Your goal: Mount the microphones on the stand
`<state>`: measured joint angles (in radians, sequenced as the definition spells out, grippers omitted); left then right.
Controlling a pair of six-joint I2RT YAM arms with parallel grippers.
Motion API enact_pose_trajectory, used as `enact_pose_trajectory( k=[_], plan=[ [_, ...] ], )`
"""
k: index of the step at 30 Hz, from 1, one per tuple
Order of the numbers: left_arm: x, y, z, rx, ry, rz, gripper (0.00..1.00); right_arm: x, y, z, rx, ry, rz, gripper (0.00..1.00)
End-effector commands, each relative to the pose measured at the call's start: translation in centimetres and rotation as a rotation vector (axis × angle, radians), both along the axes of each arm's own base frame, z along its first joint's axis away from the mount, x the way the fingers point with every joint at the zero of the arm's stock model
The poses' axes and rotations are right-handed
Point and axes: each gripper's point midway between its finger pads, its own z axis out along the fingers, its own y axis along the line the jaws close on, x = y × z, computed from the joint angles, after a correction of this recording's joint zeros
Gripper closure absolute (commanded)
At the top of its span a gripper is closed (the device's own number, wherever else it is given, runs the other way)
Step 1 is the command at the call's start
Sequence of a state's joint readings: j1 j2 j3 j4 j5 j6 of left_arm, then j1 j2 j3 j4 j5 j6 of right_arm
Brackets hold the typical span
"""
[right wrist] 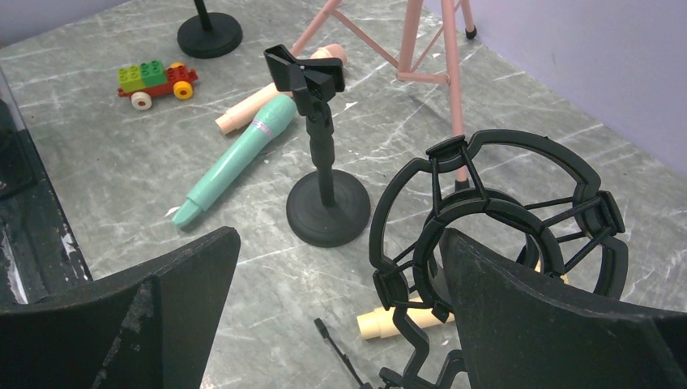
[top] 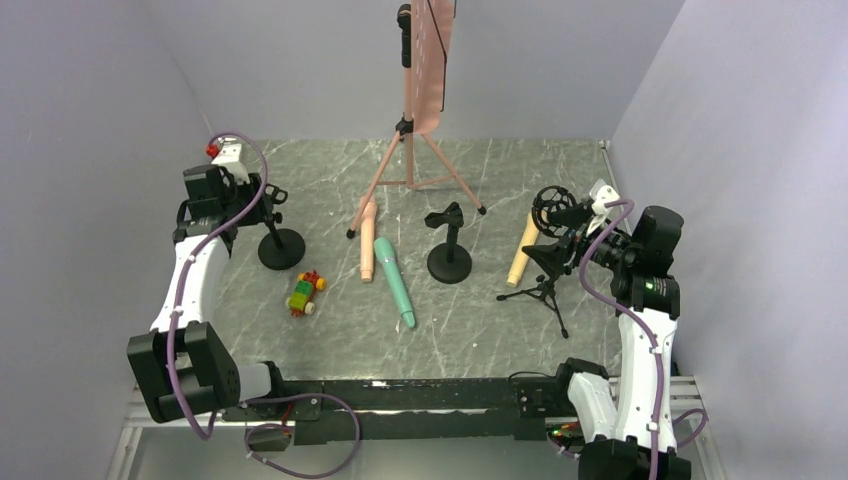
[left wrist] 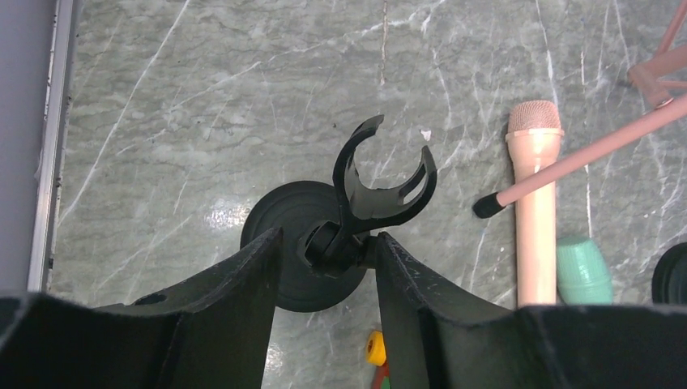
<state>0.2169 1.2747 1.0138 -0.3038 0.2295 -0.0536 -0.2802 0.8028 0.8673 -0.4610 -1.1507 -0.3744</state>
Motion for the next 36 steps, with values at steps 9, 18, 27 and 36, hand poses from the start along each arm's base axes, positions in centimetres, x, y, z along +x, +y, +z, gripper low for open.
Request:
enact_pose_trajectory(
  k=[9, 18, 27, 36],
  plan=[
    [1.9, -0.2, -0.2, 0.021, -0.010, -0.094, 0.59, -0.8, 0.3, -1.5, 0.039, 0.091, 0.000, 0.00],
    [2.4, -1.1, 0.3, 0.030, -0.048, -0.175, 0.92, -0.9, 0.4, -1.5, 0.042, 0.090, 0.001, 0.00],
    [1.9, -1.6, 8.2, 0.102, -0.269, -0.167, 1.00, -0.9, 0.4, -1.6, 0.041, 0.091, 0.000, 0.00],
    [0.2, -4.1, 13.3, 0.124, -0.382, -0.239, 1.00, -0.7, 0.3, -1.8, 0.038, 0.091, -0.009, 0.00]
  ],
)
